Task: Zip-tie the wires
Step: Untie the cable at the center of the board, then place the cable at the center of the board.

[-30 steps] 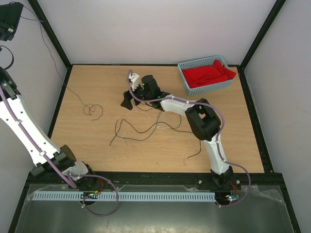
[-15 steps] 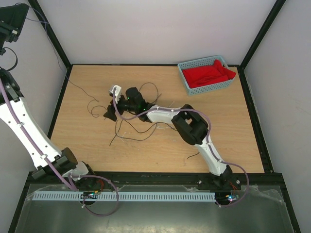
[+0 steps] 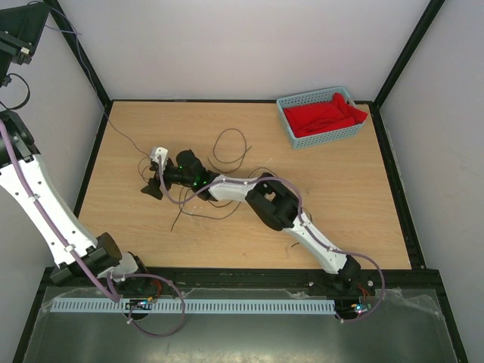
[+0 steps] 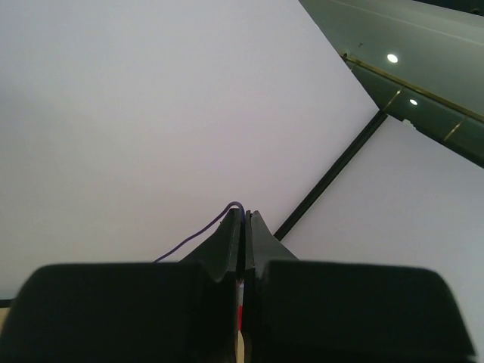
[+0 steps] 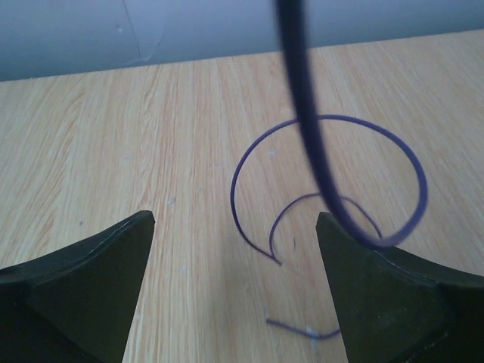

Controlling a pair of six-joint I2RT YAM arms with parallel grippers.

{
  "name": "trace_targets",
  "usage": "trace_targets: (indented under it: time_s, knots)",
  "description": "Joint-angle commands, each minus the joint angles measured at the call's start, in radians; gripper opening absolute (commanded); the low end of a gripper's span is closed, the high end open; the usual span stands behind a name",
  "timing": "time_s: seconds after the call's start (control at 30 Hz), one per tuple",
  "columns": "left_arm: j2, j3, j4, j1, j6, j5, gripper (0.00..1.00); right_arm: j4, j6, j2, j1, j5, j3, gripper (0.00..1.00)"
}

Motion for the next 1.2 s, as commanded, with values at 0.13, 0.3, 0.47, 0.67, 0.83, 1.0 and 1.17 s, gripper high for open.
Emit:
trace_targets:
  time_s: [0.13, 0.3, 0.47, 0.67, 0.83, 1.0, 1.17]
  knots:
    - [-0.012, 0.051, 0.085, -0.017, -0.075, 0.015, 0.0, -0.029, -0.008, 0.148, 0.025, 0.091, 0.293, 1.0]
    - [0.0, 0.065, 0.09, -0.021, -0.081, 0.019, 0.0, -0.026, -0.015, 0.204, 0.028, 0.103, 0.377, 0.84]
    - [0.015, 0.062, 0.096, -0.021, -0.087, 0.021, 0.0, -0.043, -0.047, 0.183, 0.028, 0.111, 0.353, 0.41]
    - [0.02, 0.058, 0.101, -0.02, -0.062, 0.01, 0.0, -0.052, -0.045, 0.103, 0.024, 0.144, 0.276, 0.06]
    - [0.034, 0.003, 0.101, 0.015, -0.056, -0.008, 0.0, -0.082, -0.032, -0.068, -0.022, 0.195, 0.131, 0.0]
    - [0.036, -0.082, 0.111, 0.078, -0.03, -0.006, 0.0, -0.068, -0.041, -0.273, -0.113, 0.208, -0.039, 0.0]
    - [0.0, -0.203, 0.128, 0.092, 0.001, 0.022, 0.0, -0.149, -0.101, -0.449, -0.184, 0.283, -0.103, 0.0]
